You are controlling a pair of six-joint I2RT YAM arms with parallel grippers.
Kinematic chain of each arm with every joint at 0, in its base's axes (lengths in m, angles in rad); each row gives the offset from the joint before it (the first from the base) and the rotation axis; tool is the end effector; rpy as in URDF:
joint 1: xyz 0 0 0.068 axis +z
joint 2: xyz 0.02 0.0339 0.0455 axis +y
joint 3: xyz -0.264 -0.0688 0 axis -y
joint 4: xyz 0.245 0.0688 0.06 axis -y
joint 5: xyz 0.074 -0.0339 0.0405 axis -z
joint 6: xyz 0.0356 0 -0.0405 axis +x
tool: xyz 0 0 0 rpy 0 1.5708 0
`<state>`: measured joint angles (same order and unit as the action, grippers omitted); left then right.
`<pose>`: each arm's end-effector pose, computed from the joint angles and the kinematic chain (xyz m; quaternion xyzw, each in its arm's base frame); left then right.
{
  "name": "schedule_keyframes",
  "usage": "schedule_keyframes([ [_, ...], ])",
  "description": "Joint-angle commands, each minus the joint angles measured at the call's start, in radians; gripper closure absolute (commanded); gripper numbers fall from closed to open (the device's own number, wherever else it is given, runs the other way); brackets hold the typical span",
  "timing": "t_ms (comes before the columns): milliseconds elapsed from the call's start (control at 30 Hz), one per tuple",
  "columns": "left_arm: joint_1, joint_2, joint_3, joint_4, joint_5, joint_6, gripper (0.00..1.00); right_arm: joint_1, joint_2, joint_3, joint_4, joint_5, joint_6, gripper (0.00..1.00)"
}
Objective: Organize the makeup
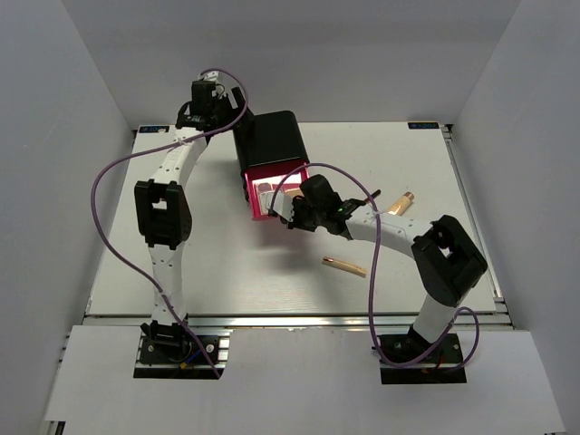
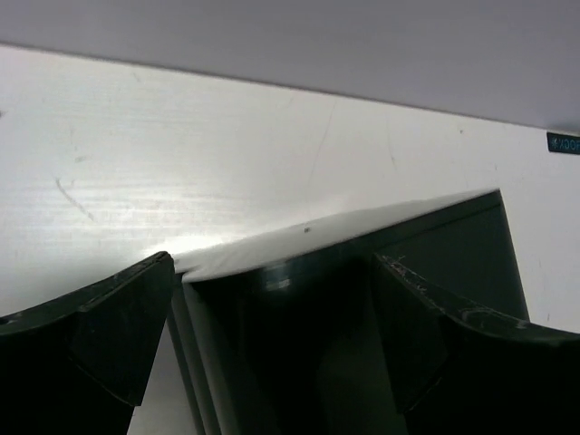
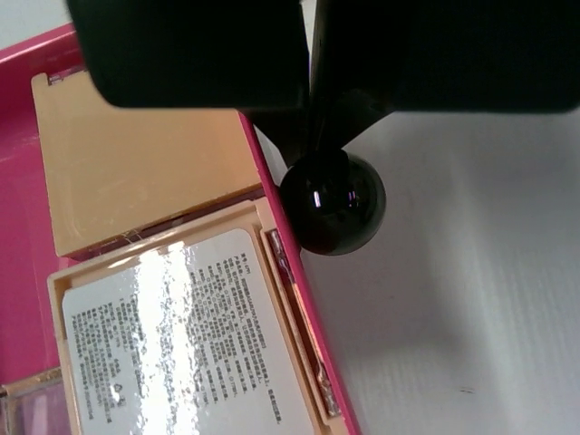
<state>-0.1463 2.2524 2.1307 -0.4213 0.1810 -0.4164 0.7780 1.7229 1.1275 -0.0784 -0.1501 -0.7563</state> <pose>0.5235 -0.0836 0.2920 -0.0727 0.8654 -0.2115 0.4485 0.2682 0.2718 0.2186 -0.6471 0.6243 0.0723 0.4316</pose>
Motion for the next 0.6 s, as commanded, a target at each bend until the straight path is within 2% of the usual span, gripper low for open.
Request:
schedule_keyframes([
  [0, -0.001, 0.030, 0.116, 0.078, 0.017, 0.013, 0.03, 0.000, -0.002, 0.041, 0.137, 0.083, 0.040, 1.00],
  [100, -0.001, 0.061, 0.124, 0.084, 0.023, 0.004, 0.06, 0.000, -0.002, 0.043, 0.138, 0.083, 0.046, 1.00],
  [233, -0.001, 0.046, 0.060, 0.111, 0.052, 0.002, 0.12, 0.000, 0.000, 0.035, 0.149, 0.086, 0.054, 1.00],
  [367, -0.002, 0.027, -0.003, 0.099, 0.145, 0.034, 0.19, 0.000, 0.015, 0.038, 0.201, 0.115, 0.074, 1.00],
  [567, -0.021, -0.077, -0.218, 0.160, 0.209, 0.079, 0.21, -0.003, 0.033, 0.057, 0.316, 0.178, 0.097, 1.00],
])
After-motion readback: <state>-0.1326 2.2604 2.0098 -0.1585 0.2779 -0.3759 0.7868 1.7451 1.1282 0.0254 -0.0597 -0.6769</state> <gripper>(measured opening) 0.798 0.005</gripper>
